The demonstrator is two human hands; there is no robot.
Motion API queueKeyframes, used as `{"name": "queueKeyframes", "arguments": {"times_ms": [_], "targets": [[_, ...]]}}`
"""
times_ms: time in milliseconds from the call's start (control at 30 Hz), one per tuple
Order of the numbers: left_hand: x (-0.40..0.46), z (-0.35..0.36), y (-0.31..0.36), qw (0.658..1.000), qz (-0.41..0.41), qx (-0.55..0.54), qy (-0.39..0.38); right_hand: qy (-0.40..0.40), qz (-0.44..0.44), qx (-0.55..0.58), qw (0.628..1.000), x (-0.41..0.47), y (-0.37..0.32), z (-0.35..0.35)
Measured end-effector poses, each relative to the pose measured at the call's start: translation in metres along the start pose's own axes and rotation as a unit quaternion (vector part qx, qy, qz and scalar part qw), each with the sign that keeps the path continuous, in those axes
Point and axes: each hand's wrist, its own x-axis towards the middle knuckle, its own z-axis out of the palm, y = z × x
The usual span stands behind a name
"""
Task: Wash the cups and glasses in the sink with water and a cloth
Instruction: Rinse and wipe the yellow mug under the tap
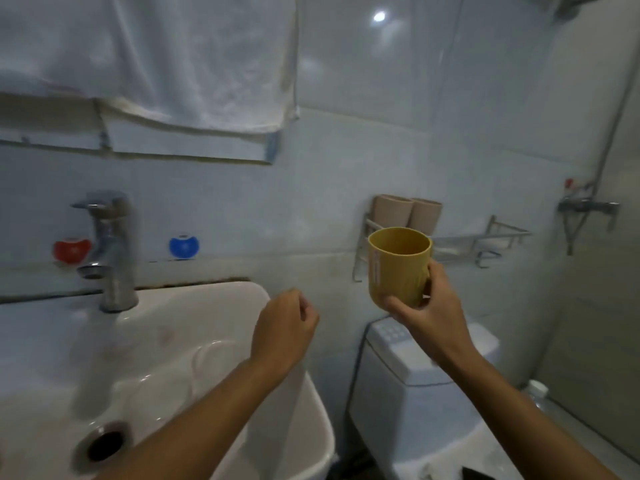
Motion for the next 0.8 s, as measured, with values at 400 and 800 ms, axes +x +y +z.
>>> {"name": "queueKeyframes", "arguments": {"times_ms": [400, 800], "targets": [[0.018, 0.059, -0.011, 0.998, 0.058, 0.014, -0.035, 0.235, 0.104, -0.055, 0.965, 0.137, 0.091, -0.055], [0.027, 0.069, -0.016, 0.998, 0.031, -0.004, -0.059, 0.195, 0.231, -0.109, 0.947, 0.239, 0.146, -0.06]]}}
